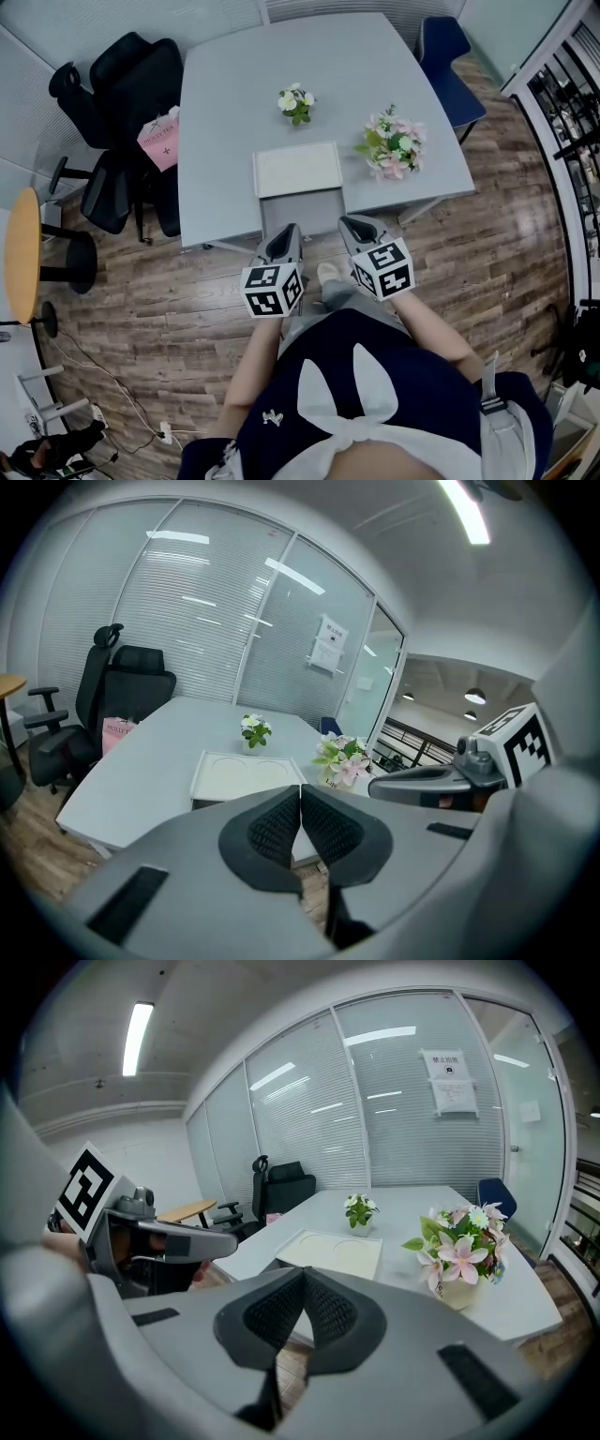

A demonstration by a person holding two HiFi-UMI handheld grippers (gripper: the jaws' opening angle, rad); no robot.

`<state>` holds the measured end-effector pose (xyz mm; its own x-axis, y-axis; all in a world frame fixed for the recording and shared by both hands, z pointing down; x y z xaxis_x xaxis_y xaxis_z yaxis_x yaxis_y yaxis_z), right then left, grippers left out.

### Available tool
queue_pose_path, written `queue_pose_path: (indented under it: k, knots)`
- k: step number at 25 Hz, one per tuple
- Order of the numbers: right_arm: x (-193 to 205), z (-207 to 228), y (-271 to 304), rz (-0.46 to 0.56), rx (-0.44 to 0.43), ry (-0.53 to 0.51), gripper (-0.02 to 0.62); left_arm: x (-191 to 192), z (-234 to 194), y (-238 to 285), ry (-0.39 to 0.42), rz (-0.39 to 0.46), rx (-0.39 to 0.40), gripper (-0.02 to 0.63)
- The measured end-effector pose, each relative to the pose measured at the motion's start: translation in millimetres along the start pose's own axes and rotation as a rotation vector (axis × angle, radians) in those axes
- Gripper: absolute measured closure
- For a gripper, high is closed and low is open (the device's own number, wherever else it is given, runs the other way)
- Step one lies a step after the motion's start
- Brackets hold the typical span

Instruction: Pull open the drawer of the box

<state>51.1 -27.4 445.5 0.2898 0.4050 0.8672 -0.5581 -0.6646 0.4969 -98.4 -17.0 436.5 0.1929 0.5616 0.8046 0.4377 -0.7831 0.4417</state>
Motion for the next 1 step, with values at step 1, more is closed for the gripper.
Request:
queue_pose_path:
  k: [1]
  knots:
    - [0.6, -0.1, 0.1, -0.003, -0.001, 0.0, 0.594, 0.2, -0.1, -0.1, -0.001, -0.001, 0.0, 0.58]
Point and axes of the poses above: the fingertips, and each gripper's own axes: y forward along the fingers, z to its right, x out of its underside, the point moved 5 cm from there along -y, backward along the fingers, and after that the axes turned 7 degrees about -y, right-handed, at the moved point
